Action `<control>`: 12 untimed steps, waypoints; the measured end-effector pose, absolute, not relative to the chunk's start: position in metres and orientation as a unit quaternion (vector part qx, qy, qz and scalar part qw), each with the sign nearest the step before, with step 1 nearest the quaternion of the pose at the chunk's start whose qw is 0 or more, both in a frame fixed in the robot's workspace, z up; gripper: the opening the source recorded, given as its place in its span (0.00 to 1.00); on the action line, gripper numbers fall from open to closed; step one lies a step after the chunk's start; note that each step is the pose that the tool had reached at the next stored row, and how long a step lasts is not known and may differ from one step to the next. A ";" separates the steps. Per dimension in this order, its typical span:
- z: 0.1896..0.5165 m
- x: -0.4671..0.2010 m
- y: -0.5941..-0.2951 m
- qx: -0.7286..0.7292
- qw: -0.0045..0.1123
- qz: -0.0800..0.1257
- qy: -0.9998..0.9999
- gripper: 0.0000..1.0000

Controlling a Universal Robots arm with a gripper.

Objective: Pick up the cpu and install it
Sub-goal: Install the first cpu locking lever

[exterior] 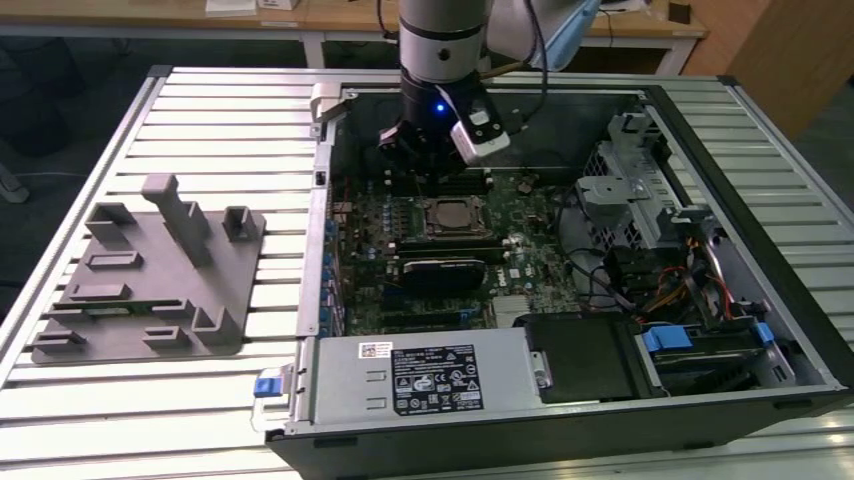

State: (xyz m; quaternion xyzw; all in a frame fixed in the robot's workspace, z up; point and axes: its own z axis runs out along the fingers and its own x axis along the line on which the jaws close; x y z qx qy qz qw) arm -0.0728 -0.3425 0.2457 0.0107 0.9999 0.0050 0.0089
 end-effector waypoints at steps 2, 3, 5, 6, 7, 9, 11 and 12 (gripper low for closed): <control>0.246 -0.080 -0.343 0.011 0.009 0.005 1.000 0.11; 0.246 -0.083 -0.343 0.011 0.009 0.005 1.000 0.11; 0.246 -0.089 -0.343 0.011 0.010 0.005 1.000 0.11; 0.246 -0.090 -0.343 0.011 0.010 0.005 1.000 0.11; 0.246 -0.090 -0.342 0.011 0.010 0.005 1.000 0.11; 0.248 -0.090 -0.343 0.011 0.010 0.005 1.000 0.11; 0.251 -0.090 -0.343 0.011 0.010 0.005 1.000 0.11; 0.253 -0.090 -0.343 0.011 0.010 0.005 1.000 0.11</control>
